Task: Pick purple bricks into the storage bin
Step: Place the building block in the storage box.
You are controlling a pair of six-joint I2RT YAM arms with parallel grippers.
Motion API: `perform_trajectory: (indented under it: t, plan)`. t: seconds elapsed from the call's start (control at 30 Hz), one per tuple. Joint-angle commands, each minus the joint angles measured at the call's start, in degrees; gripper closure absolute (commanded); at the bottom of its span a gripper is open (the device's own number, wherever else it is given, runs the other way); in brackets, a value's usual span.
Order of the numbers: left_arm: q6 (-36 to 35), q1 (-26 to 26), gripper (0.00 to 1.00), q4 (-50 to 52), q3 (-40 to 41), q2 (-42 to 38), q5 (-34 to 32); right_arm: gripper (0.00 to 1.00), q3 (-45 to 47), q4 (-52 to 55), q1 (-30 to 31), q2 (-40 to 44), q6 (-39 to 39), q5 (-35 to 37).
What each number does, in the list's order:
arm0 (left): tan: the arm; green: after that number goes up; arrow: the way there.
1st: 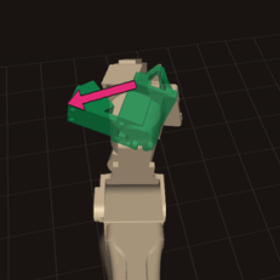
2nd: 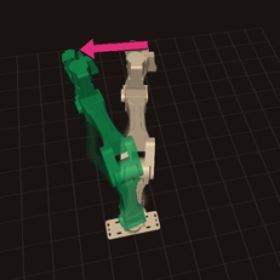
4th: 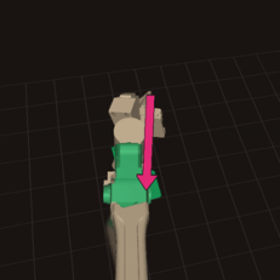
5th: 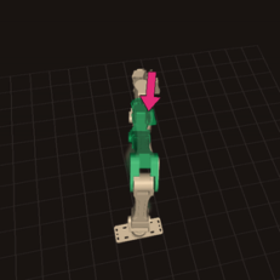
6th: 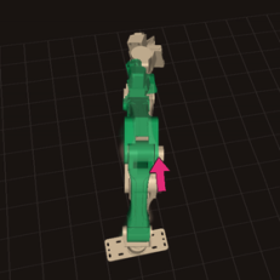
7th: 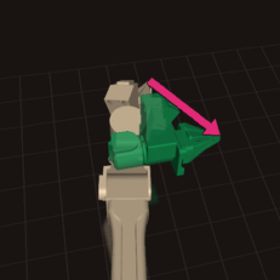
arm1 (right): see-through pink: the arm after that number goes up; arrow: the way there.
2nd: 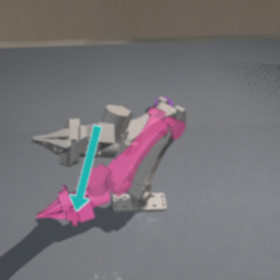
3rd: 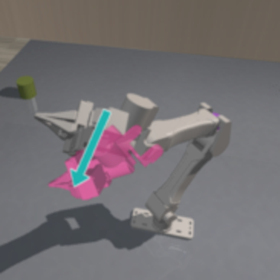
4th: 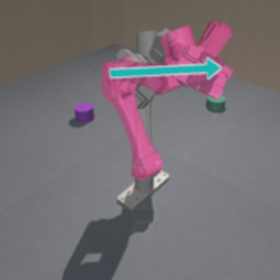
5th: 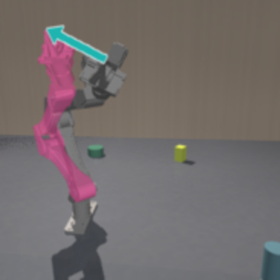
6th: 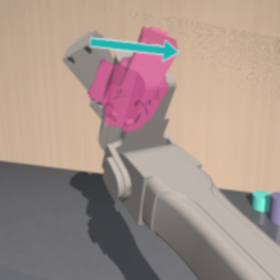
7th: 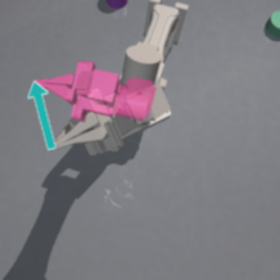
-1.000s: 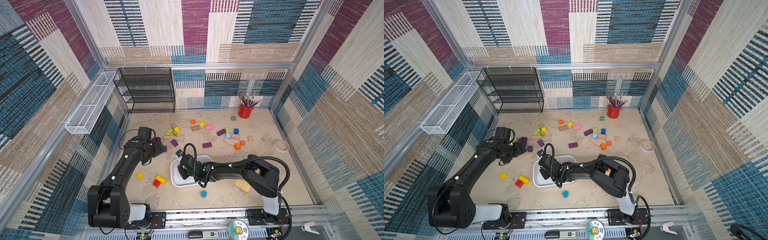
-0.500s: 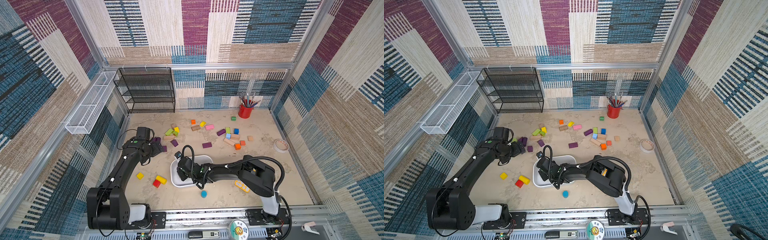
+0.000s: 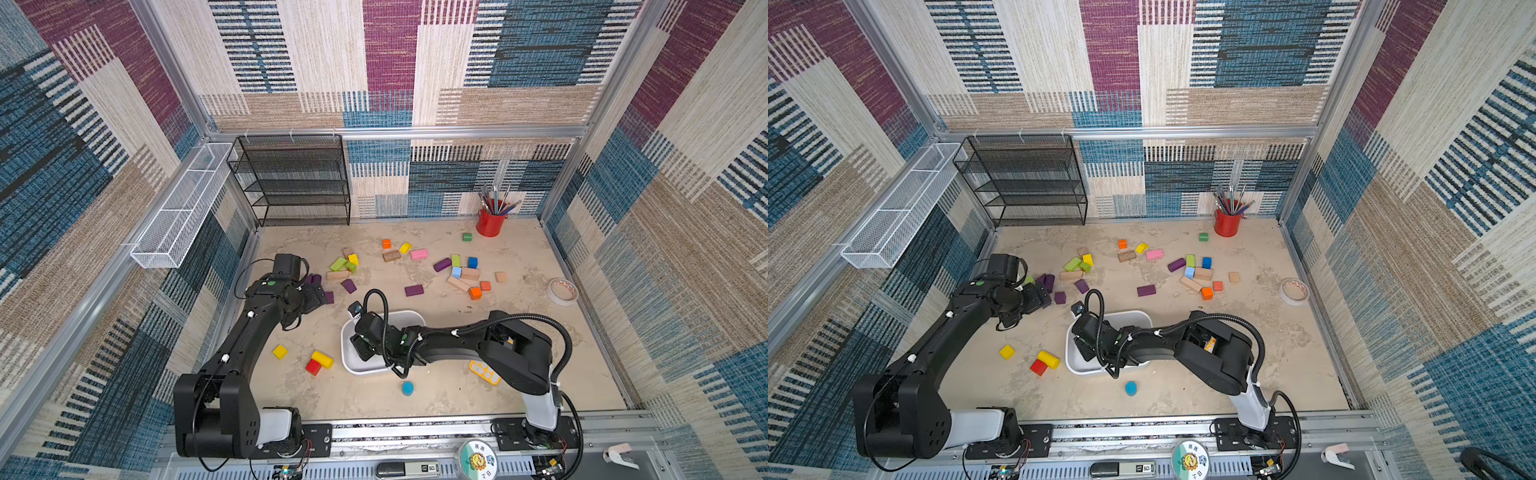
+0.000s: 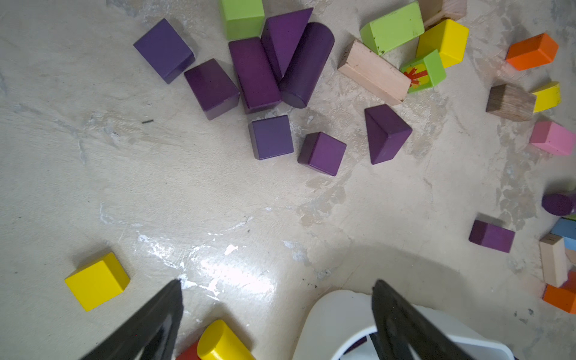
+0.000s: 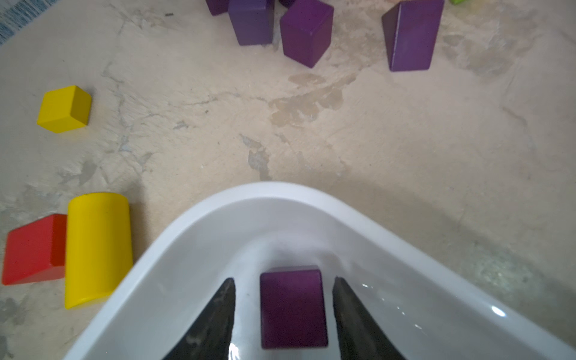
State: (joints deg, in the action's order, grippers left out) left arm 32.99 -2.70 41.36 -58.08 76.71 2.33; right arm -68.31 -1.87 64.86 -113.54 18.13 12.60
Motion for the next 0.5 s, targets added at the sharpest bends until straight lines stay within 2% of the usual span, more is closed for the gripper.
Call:
perform_trajectory:
  t: [0.0,0.33,0.47]
  plan:
    - [0.49,0.15,0.04,0.71,-0.36,-0.42,0.14,0.48,-0.05,-1.47,0.05,1.61,0.16,0.59]
    - [0.56,0.41,0.02,0.78,-0.41,0.0,-0.34,0.46,1.92,-3.42,0.18,6.54,-0.96,0.33]
    - [0.58,0.73,0.02,0.81,-0.36,0.2,-1.07,0.41,4.59,-5.88,0.18,9.75,-1.69,0.21]
